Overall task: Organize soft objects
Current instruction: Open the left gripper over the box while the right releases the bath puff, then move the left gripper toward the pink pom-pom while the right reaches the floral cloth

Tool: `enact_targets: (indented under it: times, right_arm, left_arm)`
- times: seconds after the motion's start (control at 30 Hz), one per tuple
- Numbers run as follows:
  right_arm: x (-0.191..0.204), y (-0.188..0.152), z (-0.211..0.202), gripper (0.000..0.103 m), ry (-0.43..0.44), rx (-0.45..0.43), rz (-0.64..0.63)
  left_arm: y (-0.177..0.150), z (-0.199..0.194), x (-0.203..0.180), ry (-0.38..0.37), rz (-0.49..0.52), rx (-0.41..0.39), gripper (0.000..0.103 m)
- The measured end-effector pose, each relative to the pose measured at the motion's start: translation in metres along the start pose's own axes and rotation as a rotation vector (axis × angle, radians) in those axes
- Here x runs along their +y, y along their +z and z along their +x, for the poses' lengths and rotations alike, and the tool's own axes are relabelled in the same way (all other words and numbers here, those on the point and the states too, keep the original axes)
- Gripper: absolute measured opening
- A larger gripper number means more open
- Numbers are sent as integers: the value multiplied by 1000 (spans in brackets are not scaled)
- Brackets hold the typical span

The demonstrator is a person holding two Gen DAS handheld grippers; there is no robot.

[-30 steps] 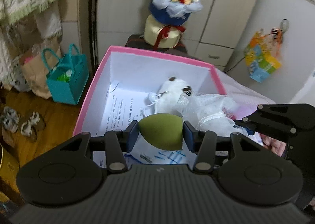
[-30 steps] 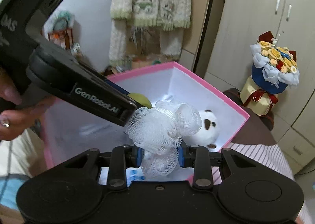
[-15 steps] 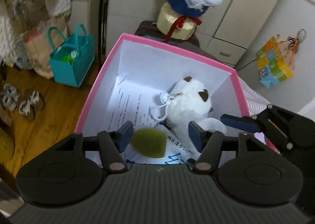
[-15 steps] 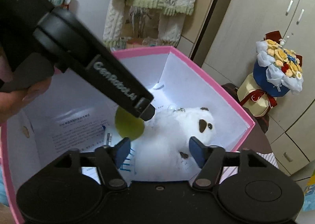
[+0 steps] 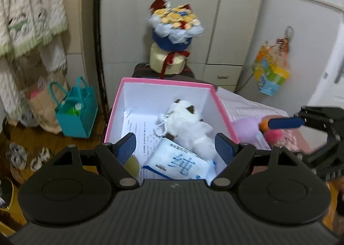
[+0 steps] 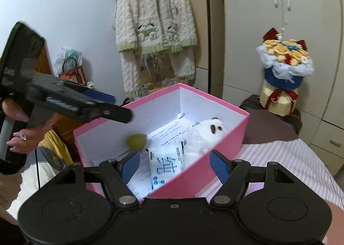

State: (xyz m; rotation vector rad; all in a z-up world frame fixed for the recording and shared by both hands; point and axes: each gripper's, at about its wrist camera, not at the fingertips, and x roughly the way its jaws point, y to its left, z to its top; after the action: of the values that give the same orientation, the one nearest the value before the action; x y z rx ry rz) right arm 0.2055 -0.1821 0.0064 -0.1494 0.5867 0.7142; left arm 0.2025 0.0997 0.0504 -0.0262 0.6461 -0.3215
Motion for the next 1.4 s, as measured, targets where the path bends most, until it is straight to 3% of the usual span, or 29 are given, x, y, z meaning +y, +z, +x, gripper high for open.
enact_targets:
  times: [0.33, 0.63, 0.87, 1.4]
  right_arm:
    - [2, -29, -73, 77, -106, -33, 48]
    - [-13, -71, -125, 77, -233, -29, 91]
    - [-34, -96, -142, 78, -273, -7, 102]
    - [-101, -134, -97, 78, -353, 32, 77]
  left_arm:
    - [-18, -59, -41, -75, 146, -60, 80]
    - [-44, -71, -92, -189, 248, -38, 80]
    - [-59, -56, -131, -250, 264, 0, 80]
    - [-60, 38, -183, -267, 212, 117, 77]
